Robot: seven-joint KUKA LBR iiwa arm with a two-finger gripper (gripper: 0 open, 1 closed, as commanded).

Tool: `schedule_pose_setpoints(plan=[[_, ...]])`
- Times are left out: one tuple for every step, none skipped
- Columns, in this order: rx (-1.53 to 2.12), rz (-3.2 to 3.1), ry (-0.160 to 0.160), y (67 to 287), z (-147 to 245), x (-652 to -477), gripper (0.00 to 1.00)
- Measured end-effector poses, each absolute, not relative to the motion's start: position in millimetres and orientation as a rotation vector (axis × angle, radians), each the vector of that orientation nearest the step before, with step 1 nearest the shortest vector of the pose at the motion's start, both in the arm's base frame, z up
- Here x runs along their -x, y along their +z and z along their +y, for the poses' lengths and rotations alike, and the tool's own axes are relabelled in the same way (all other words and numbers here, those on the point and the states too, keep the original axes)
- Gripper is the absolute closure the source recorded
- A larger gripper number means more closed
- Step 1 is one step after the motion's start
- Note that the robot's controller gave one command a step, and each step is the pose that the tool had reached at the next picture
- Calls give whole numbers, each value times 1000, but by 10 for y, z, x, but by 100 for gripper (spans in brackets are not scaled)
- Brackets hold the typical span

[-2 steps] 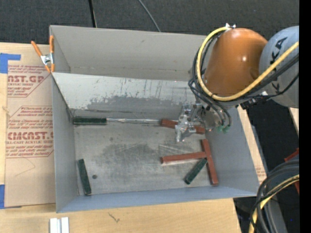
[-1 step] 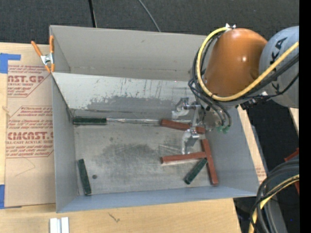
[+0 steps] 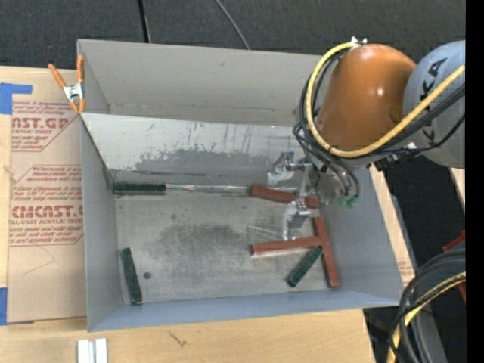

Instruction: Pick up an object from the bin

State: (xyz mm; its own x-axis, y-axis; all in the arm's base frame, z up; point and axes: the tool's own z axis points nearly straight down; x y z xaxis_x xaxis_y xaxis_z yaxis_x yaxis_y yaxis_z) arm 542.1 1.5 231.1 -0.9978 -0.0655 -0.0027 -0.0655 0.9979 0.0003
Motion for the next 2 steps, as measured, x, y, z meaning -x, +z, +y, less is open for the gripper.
schedule_pose_setpoints(plan=[[238,3126,0,1902,-13,-5285,0],[344,3117,-1,1241,-92,-5193,0]])
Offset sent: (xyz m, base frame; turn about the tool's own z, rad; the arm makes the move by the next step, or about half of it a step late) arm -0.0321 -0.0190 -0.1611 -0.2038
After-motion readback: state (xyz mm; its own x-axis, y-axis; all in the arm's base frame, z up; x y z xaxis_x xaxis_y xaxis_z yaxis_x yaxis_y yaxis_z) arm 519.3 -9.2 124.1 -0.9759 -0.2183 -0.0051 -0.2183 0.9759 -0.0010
